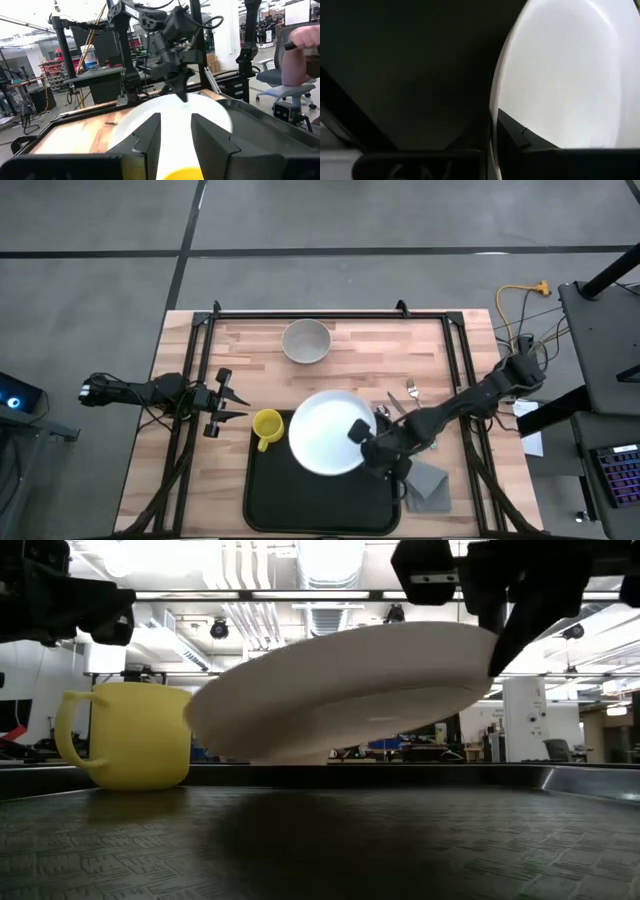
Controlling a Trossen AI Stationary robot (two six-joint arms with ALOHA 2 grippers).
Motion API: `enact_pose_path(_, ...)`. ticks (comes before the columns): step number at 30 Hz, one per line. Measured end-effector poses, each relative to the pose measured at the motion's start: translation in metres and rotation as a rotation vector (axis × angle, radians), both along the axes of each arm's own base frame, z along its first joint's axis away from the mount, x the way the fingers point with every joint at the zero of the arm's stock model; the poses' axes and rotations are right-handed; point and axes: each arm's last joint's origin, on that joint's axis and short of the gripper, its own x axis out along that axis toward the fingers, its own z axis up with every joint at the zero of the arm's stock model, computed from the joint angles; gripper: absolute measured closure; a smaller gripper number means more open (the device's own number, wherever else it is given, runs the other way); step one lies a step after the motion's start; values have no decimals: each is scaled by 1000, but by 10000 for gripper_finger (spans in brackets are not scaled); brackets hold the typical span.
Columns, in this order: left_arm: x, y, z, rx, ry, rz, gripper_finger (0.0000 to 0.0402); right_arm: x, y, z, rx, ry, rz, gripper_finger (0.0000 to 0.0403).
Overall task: Set up tray
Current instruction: Put the white plate on the black tray to the bottom right of the yellow mug
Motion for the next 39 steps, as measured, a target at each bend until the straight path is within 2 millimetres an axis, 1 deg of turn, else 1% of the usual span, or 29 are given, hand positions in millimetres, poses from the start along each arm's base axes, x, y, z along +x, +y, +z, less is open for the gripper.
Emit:
enact_pose_path(5,0,0,0,0,2,0,307,7,15,-4,15,23,98,394)
enact_pose_path(8,0,0,0,0,2,0,307,9,20,-4,21,14,141,394)
enact_pose_path(11,0,0,0,0,1,1,307,12,21,-2,37,-21,163,394)
enact_pose_path(17,0,0,0,0,2,0,307,14,26,-2,125,-44,286,394)
enact_pose_path(23,0,0,0,0,2,0,307,14,27,-2,119,-48,299,394)
enact_pose_path(28,0,0,0,0,4,0,307,18,30,-6,114,-69,331,394)
enact_pose_path(32,1,0,-1,1,10,0,307,23,32,-14,98,-80,360,394)
enact_pose_path(39,3,0,-4,5,42,0,307,35,39,-14,95,-105,379,394)
